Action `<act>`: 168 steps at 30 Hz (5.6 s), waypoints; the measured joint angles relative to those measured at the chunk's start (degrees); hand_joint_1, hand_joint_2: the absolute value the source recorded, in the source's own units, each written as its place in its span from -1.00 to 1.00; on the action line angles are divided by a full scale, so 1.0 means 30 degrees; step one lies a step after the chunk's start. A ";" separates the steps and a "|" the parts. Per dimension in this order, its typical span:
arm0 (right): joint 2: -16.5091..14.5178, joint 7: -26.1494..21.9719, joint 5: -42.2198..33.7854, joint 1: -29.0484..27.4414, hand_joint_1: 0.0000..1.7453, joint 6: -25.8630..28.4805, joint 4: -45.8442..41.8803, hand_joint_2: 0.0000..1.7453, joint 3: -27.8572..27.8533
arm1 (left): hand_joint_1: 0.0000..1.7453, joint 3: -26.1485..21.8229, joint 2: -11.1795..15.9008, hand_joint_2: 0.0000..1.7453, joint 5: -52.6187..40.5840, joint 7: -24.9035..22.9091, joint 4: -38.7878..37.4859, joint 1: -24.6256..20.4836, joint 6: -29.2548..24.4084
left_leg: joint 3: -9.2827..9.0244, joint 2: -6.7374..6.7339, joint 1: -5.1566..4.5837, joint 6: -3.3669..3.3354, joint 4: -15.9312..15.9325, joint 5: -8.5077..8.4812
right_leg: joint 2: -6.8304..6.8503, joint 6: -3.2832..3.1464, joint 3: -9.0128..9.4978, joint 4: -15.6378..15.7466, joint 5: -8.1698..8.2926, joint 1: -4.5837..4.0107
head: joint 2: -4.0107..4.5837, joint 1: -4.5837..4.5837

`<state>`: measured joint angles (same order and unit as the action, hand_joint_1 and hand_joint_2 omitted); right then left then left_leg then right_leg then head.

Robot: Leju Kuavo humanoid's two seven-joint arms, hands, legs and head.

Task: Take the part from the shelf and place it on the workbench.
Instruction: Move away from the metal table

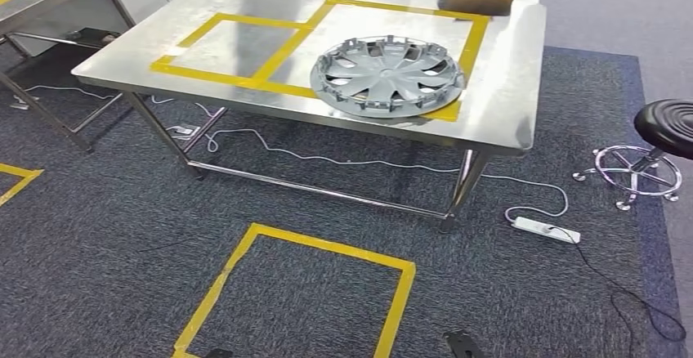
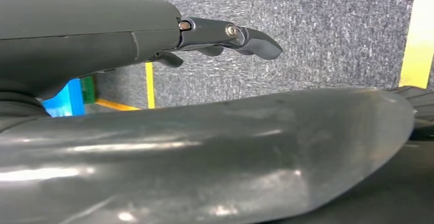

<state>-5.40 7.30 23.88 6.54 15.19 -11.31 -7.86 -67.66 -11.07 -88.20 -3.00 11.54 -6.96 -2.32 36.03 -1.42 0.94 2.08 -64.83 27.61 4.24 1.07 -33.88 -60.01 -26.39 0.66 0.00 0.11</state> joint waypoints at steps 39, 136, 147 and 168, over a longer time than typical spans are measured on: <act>-0.0066 -0.0226 0.0248 -0.0396 -1.00 0.0179 0.0104 -1.00 0.0020 | -1.00 0.0035 0.0024 -1.00 -0.0162 0.0104 -0.0005 0.0013 -0.0005 | -0.0802 0.0120 -0.0135 -0.0650 0.2420 -0.0855 | -0.0616 0.0809 0.0119 -0.1473 -0.1667 0.0001 | 0.0000 0.0237; 0.0022 0.0080 0.0779 -0.0454 -1.00 -0.0005 0.0235 -1.00 -0.0031 | -1.00 0.0151 -0.0455 -1.00 -0.0486 0.0301 -0.0007 -0.0062 -0.0204 | -0.0902 0.0904 -0.0294 -0.0904 0.2591 -0.0976 | -0.1309 0.0770 -0.1606 -0.4757 -0.2796 -0.0160 | 0.0000 0.0344; 0.0036 0.0084 0.0852 -0.0433 -1.00 0.0015 0.0242 -1.00 -0.0047 | -1.00 0.0151 -0.0459 -1.00 -0.0537 0.0301 -0.0007 0.0057 -0.0197 | -0.0437 0.2030 -0.0216 0.0008 0.2016 -0.0758 | -0.2073 0.0069 0.0559 0.0348 -0.0073 0.0068 | 0.0000 0.0228; 0.0051 0.0000 0.0996 -0.0549 -1.00 0.0013 0.0235 -1.00 -0.0097 | -1.00 0.0516 -0.0492 -1.00 -0.0581 0.0381 -0.0007 0.0021 -0.0229 | -0.0998 0.1263 -0.0338 -0.0968 0.2728 -0.1079 | -0.1343 0.0757 -0.1785 -0.4917 -0.2539 -0.0160 | 0.0000 0.0315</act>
<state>-5.25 7.30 26.87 4.89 15.22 -10.60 -8.15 -66.12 -12.54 -89.94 -1.86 11.52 -6.90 -3.01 33.04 2.36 -0.07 -0.82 -56.64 24.37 0.21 3.34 -39.24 -74.76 -34.01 0.18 0.00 1.06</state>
